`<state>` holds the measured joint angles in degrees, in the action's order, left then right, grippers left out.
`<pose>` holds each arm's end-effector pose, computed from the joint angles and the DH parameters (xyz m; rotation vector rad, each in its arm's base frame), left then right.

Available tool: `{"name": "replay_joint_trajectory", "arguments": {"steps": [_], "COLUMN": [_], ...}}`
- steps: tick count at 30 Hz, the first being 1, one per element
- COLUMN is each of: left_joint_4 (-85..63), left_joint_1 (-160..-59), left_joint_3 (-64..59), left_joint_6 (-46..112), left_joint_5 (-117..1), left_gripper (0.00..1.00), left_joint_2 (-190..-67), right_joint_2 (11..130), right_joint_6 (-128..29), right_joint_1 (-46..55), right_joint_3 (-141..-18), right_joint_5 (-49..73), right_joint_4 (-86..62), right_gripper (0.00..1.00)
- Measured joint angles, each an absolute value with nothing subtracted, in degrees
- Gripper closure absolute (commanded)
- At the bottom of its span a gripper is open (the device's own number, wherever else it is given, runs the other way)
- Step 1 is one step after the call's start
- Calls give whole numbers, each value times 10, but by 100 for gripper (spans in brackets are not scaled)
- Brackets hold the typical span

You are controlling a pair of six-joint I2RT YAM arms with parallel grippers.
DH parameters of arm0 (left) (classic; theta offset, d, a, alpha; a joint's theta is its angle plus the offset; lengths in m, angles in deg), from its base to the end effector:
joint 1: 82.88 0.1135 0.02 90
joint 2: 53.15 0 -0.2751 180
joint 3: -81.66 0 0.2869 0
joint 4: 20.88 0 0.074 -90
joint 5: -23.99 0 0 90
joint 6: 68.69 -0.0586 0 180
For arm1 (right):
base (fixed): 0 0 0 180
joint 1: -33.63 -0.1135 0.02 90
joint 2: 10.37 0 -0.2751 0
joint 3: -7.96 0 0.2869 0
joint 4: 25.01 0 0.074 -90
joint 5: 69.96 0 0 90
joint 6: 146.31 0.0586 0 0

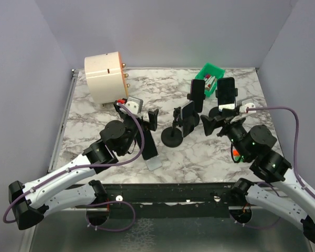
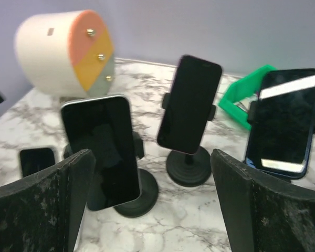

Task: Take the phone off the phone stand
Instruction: Pick up the phone stand with the phone at the center of the board.

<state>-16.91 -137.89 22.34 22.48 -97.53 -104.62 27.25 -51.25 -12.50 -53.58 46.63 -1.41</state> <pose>0.1722 -0.1926 0.3763 0.2677 1.5008 -0.3720 0.1511 0.1193 0.3985 -0.1966 1.5635 0.3393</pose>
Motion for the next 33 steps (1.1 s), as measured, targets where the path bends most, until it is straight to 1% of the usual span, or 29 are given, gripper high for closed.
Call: {"name": "replay_joint_trajectory", "arguments": {"steps": [2,5,10,13,17,29,33], "left_joint_4": [-172,-178,-182,-182,-182,-182,-182], "left_joint_1": [-1380,-1380,-1380,-1380,-1380,-1381,-1381], "left_joint_3": [228,230,230,230,230,230,230], "left_joint_6": [223,219,210,209,208,208,206], "left_joint_5": [-975,-975,-973,-971,-970,-968,-968], "left_gripper": [1,1,1,1,1,1,1], "left_joint_2": [-1043,-1040,-1039,-1039,-1038,-1038,-1038], "right_joint_2": [246,237,270,293,320,353,367], "right_joint_6": [-514,-516,-517,-505,-485,-452,-443], "right_joint_1": [-125,-125,-125,-125,-125,-124,-100], "right_joint_3": [-515,-527,-557,-557,-557,-558,-558], "right_joint_5": [416,357,272,244,229,240,235], "right_joint_4": [-18,-20,-13,-3,4,-8,-15], "right_gripper": [3,3,2,2,1,0,0]}}
